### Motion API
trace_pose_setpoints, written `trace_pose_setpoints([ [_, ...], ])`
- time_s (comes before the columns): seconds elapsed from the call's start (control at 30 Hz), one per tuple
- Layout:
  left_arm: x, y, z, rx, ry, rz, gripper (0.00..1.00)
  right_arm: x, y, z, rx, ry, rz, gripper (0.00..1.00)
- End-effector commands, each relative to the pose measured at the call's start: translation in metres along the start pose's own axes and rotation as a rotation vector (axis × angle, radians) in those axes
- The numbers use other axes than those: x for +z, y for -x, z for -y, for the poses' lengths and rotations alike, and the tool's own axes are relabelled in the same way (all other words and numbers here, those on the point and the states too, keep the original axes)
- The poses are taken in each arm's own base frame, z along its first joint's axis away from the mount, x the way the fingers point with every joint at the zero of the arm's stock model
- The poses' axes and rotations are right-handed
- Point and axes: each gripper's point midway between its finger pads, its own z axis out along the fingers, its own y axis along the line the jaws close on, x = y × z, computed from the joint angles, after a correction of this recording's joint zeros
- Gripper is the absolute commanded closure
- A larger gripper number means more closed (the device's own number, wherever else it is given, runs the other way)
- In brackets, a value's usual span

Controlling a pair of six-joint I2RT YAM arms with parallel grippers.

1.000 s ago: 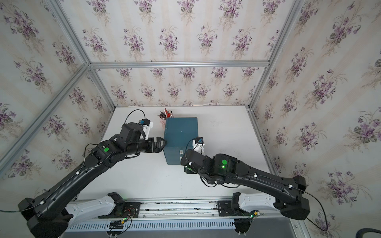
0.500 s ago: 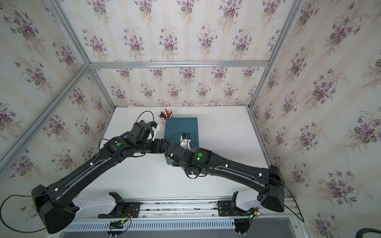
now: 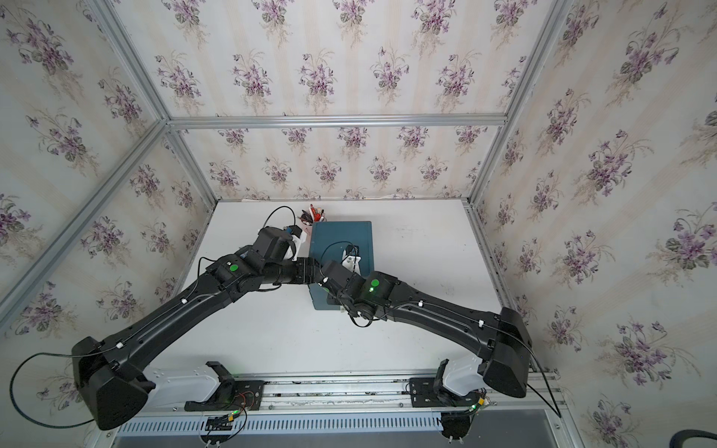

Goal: Take the seed bags out of the drawer
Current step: Open the drawer in the storage box.

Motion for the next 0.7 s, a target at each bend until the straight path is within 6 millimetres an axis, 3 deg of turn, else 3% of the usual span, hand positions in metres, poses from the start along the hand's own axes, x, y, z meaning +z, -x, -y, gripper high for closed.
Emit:
trace_pose_setpoints([
  [0.0,0.003,-0.015,-0.022,0.012,0.097,-0.046,0.31,0.001,0.004,-0.001,-0.015,0.0,0.018,0.87],
  [0.1,0.005,-0.017,-0.025,0.001,0.106,-0.045,0.33,-0.001,-0.001,0.002,-0.022,-0.001,0.004,1.0],
  [0.67,0.01,-0.013,-0.035,-0.064,0.137,-0.011,0.44,-0.051,-0.084,0.028,-0.024,0.063,-0.035,1.0],
])
